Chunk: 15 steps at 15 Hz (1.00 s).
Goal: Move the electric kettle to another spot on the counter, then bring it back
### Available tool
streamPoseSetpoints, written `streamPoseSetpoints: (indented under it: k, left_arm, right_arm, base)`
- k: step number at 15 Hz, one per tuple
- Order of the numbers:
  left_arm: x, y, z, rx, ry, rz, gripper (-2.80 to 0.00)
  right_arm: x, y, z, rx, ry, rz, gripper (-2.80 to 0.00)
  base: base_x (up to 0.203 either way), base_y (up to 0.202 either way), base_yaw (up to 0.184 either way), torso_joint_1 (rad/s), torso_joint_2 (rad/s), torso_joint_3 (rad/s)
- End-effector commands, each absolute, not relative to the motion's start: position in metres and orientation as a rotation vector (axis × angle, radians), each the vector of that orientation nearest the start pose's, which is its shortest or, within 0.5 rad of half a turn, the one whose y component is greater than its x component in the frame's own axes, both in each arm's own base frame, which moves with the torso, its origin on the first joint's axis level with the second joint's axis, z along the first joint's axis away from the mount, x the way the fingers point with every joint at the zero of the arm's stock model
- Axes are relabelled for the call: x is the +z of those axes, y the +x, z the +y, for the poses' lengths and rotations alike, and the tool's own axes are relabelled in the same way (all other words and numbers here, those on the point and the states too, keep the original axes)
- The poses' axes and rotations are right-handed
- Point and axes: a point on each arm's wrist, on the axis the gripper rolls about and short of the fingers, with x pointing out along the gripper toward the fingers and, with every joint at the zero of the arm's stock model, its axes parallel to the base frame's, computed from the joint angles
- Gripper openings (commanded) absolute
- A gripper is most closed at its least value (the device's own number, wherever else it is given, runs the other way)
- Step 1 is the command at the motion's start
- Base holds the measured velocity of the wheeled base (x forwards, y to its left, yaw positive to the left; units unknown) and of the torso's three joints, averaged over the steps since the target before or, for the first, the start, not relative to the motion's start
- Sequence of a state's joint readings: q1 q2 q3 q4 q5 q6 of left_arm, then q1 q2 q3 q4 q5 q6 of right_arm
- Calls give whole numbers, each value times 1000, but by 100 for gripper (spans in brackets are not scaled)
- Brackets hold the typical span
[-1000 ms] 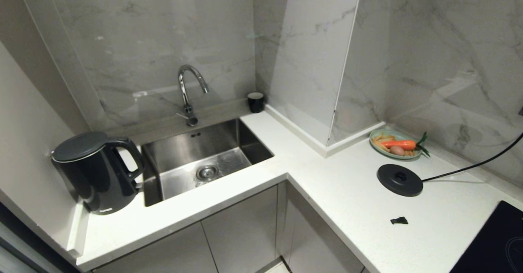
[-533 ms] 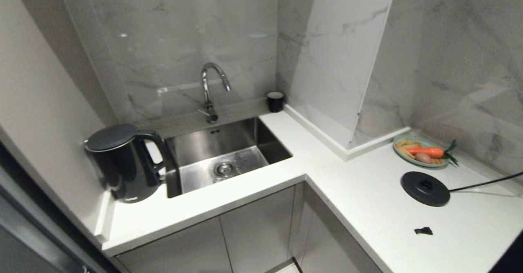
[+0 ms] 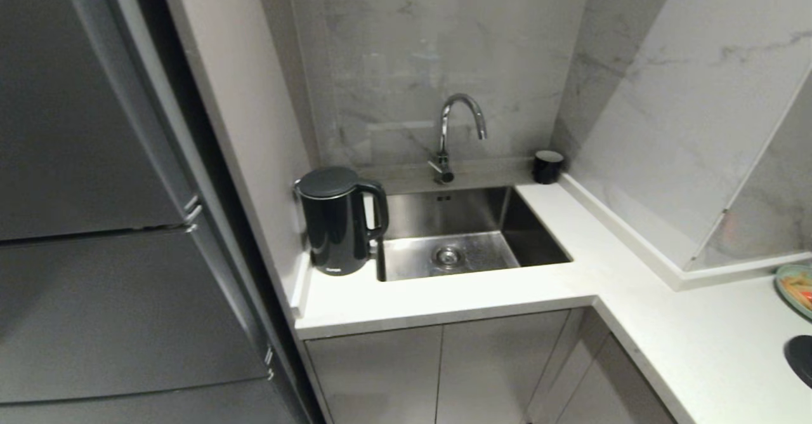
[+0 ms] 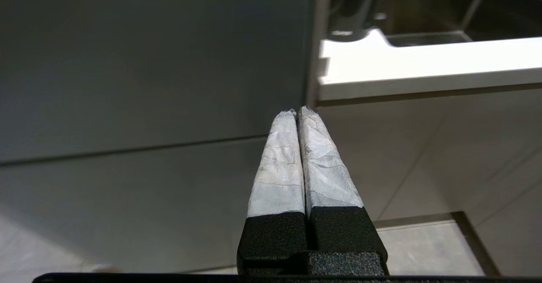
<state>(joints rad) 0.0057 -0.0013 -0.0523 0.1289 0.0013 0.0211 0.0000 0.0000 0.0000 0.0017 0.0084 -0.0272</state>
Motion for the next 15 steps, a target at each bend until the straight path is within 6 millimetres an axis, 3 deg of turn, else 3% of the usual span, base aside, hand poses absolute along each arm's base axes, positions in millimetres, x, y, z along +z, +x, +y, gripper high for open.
streamPoseSetpoints:
  k: [1,5,15]
  left_arm:
    - [76,-28,0,8,21,75,-280]
    - [76,-28,0,10,20,75,-280]
    - [76,-28,0,10,18,75,-280]
  right_arm:
    - [75,-23,0,8,-28,0,-280]
    - [75,-23,0,6,-27,0,-280]
    - [75,-23,0,6,-25,0,-280]
  base:
    - [0,-8,176,3,2,7]
    - [-2,-5,134,3,1,1]
    - [0,-9,2,0,0,0]
